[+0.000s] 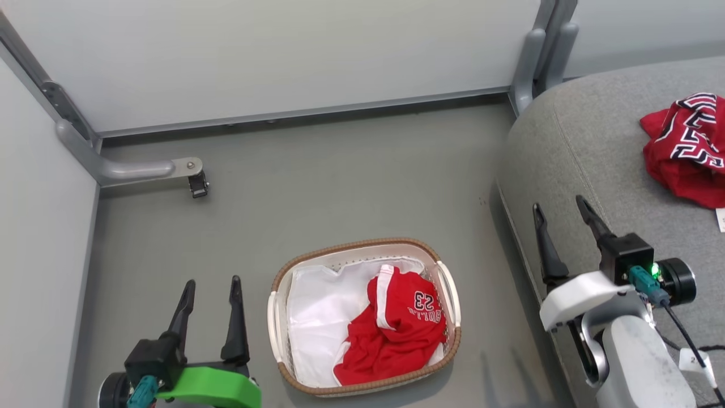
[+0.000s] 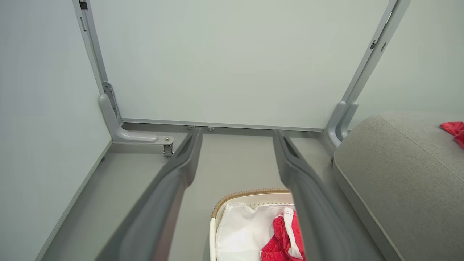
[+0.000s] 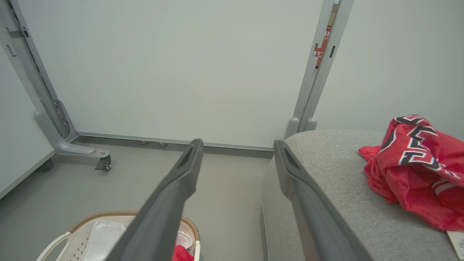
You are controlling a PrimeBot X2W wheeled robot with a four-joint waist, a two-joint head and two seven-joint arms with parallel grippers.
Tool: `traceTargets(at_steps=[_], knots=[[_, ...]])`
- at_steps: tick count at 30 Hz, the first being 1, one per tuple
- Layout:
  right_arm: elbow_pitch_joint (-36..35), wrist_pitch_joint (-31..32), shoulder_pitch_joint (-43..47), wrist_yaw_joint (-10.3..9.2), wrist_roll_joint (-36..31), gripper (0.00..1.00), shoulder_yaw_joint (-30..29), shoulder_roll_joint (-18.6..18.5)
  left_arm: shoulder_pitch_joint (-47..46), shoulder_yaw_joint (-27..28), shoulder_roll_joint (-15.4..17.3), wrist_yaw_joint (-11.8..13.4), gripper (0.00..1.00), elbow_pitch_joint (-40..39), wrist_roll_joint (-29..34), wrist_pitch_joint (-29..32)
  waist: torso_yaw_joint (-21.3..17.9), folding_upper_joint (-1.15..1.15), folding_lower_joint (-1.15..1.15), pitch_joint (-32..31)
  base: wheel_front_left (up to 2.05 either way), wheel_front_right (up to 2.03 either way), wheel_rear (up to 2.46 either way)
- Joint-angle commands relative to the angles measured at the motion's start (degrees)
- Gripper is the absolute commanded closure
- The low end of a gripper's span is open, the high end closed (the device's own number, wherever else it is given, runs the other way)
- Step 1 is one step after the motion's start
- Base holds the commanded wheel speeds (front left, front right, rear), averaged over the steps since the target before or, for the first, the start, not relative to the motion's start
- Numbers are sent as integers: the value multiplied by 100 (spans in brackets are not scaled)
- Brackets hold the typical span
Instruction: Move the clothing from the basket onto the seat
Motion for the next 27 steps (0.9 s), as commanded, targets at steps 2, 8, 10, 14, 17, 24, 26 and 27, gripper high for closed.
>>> traceTargets(at_steps=[2, 8, 10, 14, 17, 24, 26, 27], knots=[[-123, -9, 276, -8, 107, 0, 45, -9, 203, 123, -35, -30, 0, -49, 14, -5, 63, 0, 0, -155, 0, 0, 0], [-316, -10, 754, -8, 450, 0, 159, -6, 513, 362, -71, -60, 0, -162, 14, -5, 36, 0, 0, -384, 0, 0, 0], [-338, -9, 866, -8, 493, 0, 235, -5, 617, 432, -76, -63, 0, -189, -13, -5, 3, 0, 0, -450, 0, 0, 0], [-297, -9, 958, -8, 498, 0, 410, -10, 740, 517, -82, -94, 0, -261, -26, -5, -46, 0, 0, -505, 0, 0, 0], [-262, -10, 998, -8, 511, 0, 460, -7, 810, 522, -83, -65, 0, -296, -98, -5, -56, 0, 0, -536, 0, 0, 0], [-188, -10, 967, -8, 565, 0, 530, -7, 858, 510, -84, -20, 0, -338, -159, -5, -78, 0, 0, -546, 0, 0, 0], [-166, -10, 950, -8, 543, 0, 527, -6, 852, 510, -84, -17, 0, -329, -163, -5, -74, 0, 0, -543, 0, 0, 0], [-155, -10, 940, -8, 539, 0, 527, -6, 846, 508, -84, -15, 0, -321, -167, -5, -72, 0, 0, -540, 0, 0, 0]])
